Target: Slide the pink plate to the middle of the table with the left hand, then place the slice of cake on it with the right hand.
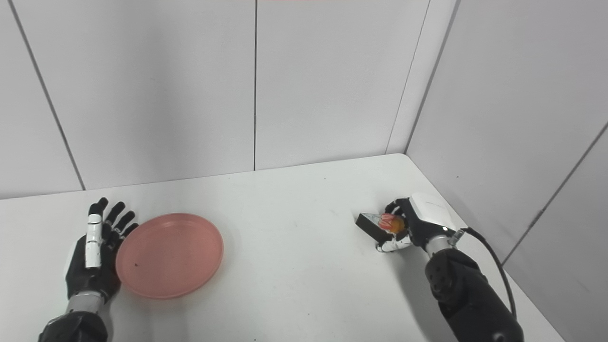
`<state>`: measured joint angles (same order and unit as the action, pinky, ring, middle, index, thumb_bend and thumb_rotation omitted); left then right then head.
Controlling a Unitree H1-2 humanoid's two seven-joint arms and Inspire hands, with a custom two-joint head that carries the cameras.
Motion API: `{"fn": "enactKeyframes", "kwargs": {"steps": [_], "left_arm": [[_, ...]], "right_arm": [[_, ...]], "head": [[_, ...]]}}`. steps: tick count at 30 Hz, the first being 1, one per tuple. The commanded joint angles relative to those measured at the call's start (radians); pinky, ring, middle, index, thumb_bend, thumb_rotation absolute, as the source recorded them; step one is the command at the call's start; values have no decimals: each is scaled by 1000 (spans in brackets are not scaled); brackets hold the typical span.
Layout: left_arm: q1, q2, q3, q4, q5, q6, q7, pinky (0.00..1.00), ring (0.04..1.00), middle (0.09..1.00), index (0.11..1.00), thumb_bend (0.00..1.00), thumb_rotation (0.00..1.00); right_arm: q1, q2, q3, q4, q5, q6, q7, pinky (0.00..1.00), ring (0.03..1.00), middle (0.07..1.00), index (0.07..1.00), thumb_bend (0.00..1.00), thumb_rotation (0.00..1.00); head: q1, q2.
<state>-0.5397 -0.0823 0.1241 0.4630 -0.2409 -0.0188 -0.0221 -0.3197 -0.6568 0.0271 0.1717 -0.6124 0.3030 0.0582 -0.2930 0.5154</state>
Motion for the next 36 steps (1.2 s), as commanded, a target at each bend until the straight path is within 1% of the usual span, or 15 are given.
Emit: {"fn": "enactKeyframes", "kwargs": {"steps": [1,2,3,8,9,12,15,19,23,27,30,36], "left_arm": [[30,-4,-1,24,4,54,13,865,890,938,1000,616,862],[29,-3,-1,25,4,54,12,866,890,939,1000,614,863],[29,-3,-1,26,3,55,12,866,890,940,1000,614,863],[31,-5,1,20,0,60,14,865,889,943,1000,613,857],[30,-6,1,20,0,62,15,865,888,940,1000,615,856],[29,-6,1,23,1,63,17,864,884,938,1000,615,858],[27,-7,1,26,0,65,17,856,880,937,1000,611,861],[25,-9,3,31,-3,65,18,860,884,938,1000,603,858],[21,-11,5,45,-1,56,20,848,878,929,1000,600,850],[17,-14,7,54,-2,50,21,843,871,930,1000,605,839],[17,-18,4,52,2,46,23,841,871,932,1000,599,839],[14,-24,-1,67,10,31,25,831,863,934,1000,595,845]], "right_arm": [[-12,-28,-21,1,5,-38,-35,412,474,491,529,598,10],[-12,-28,-20,3,8,-37,-35,387,453,475,514,552,3],[-12,-29,-19,4,11,-35,-34,383,451,478,505,542,1],[-9,-35,-17,-6,22,-8,-11,339,417,487,487,531,0],[-8,-35,-17,-8,24,-6,-9,329,406,508,500,522,0],[-9,-36,-18,-12,27,4,-1,331,403,524,502,517,0],[-9,-35,-21,-11,28,-6,-5,319,393,516,522,515,0],[-13,-36,-22,-20,26,3,2,309,387,511,532,514,0],[-19,-37,-27,-33,28,-8,-1,332,396,505,528,515,0],[-25,-41,-32,-85,24,-10,-1,329,391,504,531,515,0],[-28,-46,-42,-139,28,-27,-3,346,407,498,518,518,0],[-57,-45,-71,-199,55,-53,-1,321,392,495,525,516,0]], "head": [[1,1],[1,1],[1,1],[1,3],[1,3],[3,1],[3,-1],[6,-5],[10,-8],[19,-12],[25,-13],[49,-15]]}}
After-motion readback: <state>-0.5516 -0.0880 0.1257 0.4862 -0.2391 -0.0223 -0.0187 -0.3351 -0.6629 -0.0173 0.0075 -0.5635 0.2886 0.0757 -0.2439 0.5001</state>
